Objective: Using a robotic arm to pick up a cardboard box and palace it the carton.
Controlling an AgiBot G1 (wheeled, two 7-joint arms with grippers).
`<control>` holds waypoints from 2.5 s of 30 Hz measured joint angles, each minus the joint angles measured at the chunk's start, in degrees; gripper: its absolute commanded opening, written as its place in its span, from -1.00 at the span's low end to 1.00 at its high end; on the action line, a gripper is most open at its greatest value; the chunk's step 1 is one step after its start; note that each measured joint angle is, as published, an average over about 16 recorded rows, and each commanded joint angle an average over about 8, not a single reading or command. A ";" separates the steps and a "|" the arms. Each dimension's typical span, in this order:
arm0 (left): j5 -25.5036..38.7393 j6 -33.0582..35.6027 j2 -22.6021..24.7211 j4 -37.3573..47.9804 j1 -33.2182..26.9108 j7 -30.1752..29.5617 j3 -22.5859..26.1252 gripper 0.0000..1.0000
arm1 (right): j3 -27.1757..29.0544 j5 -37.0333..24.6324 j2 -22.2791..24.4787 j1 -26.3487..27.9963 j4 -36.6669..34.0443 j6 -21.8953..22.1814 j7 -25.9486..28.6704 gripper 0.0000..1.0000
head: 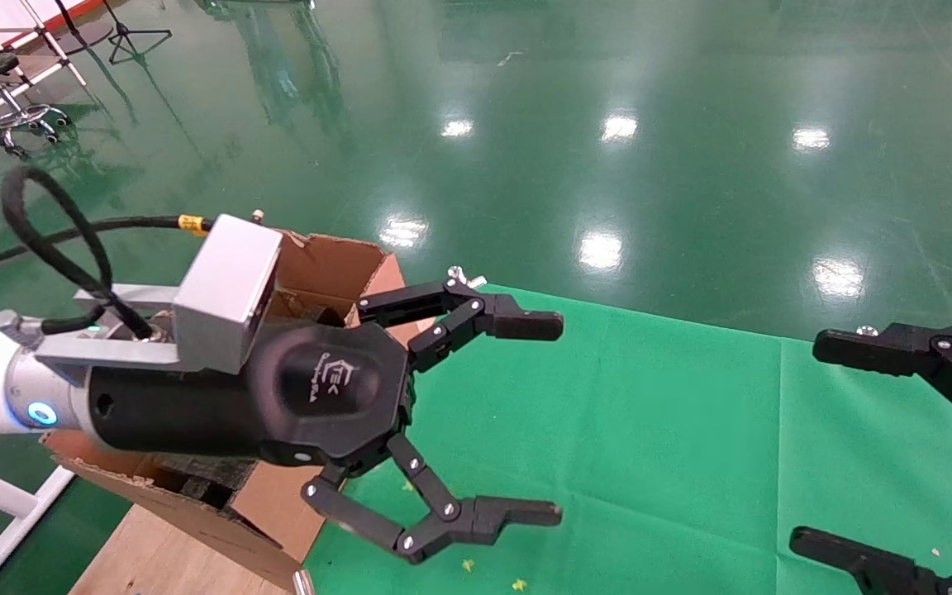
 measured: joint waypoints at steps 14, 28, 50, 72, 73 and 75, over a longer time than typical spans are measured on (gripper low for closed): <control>1.02 -0.44 0.10 1.07 -0.80 -0.18 0.41 1.00 | 0.00 0.00 0.00 0.00 0.00 -0.01 0.00 1.00; 1.38 -0.59 0.15 1.43 -1.07 -0.25 0.56 1.00 | 0.00 0.00 0.00 0.00 0.00 -0.01 0.00 1.00; 1.52 -0.66 0.18 1.55 -1.18 -0.29 0.63 1.00 | 0.00 -0.01 0.00 0.00 0.00 -0.01 0.00 1.00; 1.55 -0.66 0.18 1.59 -1.21 -0.29 0.64 1.00 | 0.00 -0.01 0.00 0.00 0.00 -0.01 0.00 1.00; 1.55 -0.66 0.18 1.59 -1.21 -0.29 0.64 1.00 | 0.00 -0.01 0.00 0.00 0.00 -0.01 0.00 1.00; 1.55 -0.66 0.18 1.59 -1.21 -0.29 0.64 1.00 | 0.00 -0.01 0.00 0.00 0.00 -0.01 0.00 1.00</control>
